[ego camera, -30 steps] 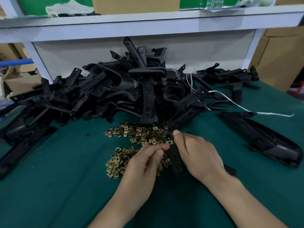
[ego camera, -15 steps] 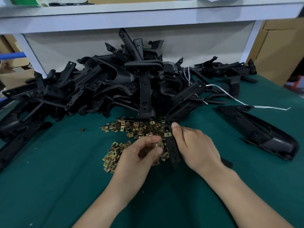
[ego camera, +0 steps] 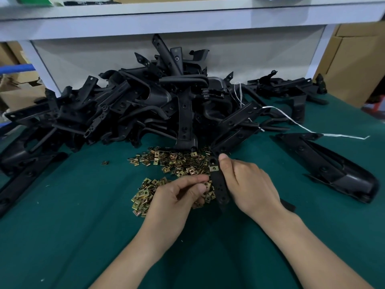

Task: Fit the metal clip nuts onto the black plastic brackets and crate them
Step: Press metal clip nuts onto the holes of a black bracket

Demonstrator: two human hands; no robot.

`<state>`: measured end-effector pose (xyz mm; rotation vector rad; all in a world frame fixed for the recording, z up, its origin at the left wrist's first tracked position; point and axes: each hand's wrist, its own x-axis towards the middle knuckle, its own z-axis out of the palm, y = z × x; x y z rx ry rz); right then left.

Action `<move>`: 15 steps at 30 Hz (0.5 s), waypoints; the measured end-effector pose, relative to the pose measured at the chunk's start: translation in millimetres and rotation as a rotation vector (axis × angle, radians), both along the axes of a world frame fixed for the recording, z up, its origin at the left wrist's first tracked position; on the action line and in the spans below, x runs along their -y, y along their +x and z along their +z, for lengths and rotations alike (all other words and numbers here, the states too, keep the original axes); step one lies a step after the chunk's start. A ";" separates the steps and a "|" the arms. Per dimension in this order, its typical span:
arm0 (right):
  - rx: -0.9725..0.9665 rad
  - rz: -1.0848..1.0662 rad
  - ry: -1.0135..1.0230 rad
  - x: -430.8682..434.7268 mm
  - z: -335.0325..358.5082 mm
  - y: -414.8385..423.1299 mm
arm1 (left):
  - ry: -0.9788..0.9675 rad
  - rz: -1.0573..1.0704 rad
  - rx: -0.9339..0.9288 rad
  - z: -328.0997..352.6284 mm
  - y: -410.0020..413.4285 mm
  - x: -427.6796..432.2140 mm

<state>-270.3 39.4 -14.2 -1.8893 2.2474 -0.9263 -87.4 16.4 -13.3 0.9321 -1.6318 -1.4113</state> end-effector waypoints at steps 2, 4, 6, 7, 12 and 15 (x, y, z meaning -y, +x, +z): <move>-0.005 -0.005 0.000 -0.2 0.1 -0.2 | -0.006 -0.004 0.001 -0.6 -0.1 0.1; -0.003 -0.009 0.000 0.1 0.0 -0.5 | -0.011 0.003 0.009 -1.5 -0.4 0.5; 0.001 -0.007 -0.002 0.6 0.4 -0.3 | -0.011 0.014 0.018 -1.9 -0.7 1.1; 0.002 -0.005 -0.004 0.8 0.6 -0.1 | -0.005 0.020 0.013 -2.0 -0.8 1.8; 0.010 0.008 -0.012 0.1 0.5 -0.2 | 0.023 0.026 -0.020 -2.3 -0.3 3.7; 0.010 0.010 -0.010 -0.5 0.9 -0.1 | 0.042 0.020 -0.037 -2.0 -0.2 3.7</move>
